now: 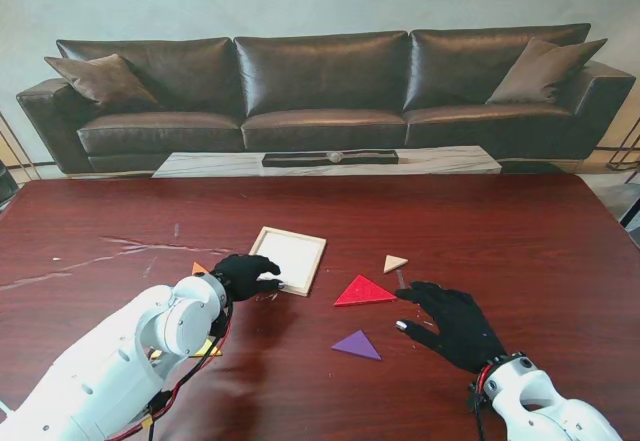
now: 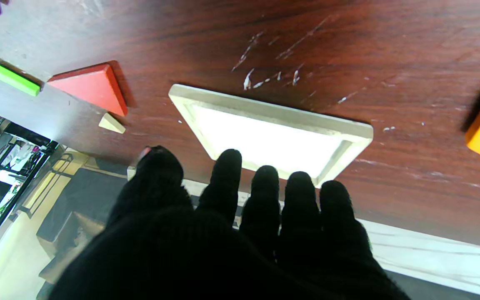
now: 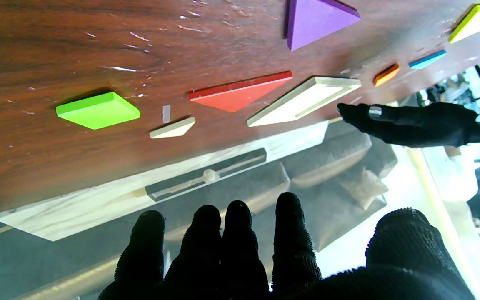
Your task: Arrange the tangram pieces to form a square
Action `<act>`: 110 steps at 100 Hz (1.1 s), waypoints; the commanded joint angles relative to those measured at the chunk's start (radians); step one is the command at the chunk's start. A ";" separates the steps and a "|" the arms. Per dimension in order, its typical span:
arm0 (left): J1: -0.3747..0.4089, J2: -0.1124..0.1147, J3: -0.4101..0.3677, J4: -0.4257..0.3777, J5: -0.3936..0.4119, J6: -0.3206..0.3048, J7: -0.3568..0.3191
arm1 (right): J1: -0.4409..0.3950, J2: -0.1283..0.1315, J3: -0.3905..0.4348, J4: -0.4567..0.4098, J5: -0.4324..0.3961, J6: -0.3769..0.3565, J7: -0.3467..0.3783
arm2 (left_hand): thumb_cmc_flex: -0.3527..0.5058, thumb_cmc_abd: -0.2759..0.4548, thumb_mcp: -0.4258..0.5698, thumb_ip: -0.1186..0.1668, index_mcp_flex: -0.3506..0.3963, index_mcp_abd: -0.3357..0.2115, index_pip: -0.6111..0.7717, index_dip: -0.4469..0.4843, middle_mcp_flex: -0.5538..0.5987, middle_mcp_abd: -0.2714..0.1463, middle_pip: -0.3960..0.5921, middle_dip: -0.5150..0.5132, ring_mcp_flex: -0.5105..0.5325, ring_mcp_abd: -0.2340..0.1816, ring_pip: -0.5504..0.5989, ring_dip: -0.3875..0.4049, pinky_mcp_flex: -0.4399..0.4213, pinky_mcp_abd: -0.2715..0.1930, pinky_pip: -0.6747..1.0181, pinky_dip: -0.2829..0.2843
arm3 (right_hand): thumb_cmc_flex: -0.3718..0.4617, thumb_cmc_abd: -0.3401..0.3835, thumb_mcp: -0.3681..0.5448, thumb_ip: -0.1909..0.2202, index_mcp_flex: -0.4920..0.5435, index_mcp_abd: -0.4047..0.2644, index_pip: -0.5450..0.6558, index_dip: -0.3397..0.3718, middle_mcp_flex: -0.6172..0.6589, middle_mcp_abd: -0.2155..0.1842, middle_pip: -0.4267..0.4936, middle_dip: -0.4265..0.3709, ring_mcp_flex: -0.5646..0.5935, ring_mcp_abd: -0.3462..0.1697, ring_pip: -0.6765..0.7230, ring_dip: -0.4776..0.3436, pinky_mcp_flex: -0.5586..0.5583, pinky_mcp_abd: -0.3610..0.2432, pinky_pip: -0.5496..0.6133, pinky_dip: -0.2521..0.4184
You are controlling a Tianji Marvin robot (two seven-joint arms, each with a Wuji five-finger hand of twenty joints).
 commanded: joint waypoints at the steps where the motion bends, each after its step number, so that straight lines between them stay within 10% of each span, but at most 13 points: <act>1: -0.018 -0.007 0.011 0.015 -0.007 0.005 -0.008 | -0.009 -0.004 0.000 -0.007 -0.003 0.000 -0.002 | 0.044 0.056 -0.012 0.034 0.000 0.011 0.019 -0.006 0.023 0.004 0.012 0.000 0.014 -0.002 0.021 0.004 -0.007 -0.030 0.009 0.002 | 0.013 0.029 -0.008 0.015 0.021 -0.005 0.001 -0.015 0.029 -0.001 -0.002 0.005 0.011 -0.001 0.002 -0.009 0.004 -0.013 0.010 -0.018; 51: -0.147 -0.037 0.148 0.177 -0.113 0.032 0.002 | -0.012 -0.005 0.004 -0.008 0.001 -0.002 -0.003 | 0.033 0.056 -0.014 0.034 -0.018 0.031 0.002 -0.025 -0.001 0.032 0.004 -0.006 -0.012 0.023 0.024 -0.006 -0.019 -0.008 0.004 -0.010 | 0.016 0.030 -0.008 0.015 0.023 -0.003 0.002 -0.015 0.029 -0.001 -0.001 0.006 0.011 -0.002 0.003 -0.010 0.005 -0.014 0.009 -0.018; 110: -0.074 -0.019 0.155 0.084 -0.096 0.096 -0.037 | -0.016 -0.006 0.010 -0.011 0.005 0.004 -0.002 | 0.006 0.056 -0.018 0.032 -0.004 0.043 -0.010 -0.021 0.023 0.067 0.008 0.000 0.055 0.078 0.060 0.034 0.039 0.065 0.167 0.061 | 0.018 0.032 -0.009 0.015 0.024 -0.002 0.002 -0.016 0.029 -0.001 -0.001 0.006 0.010 -0.002 0.004 -0.010 0.004 -0.016 0.008 -0.018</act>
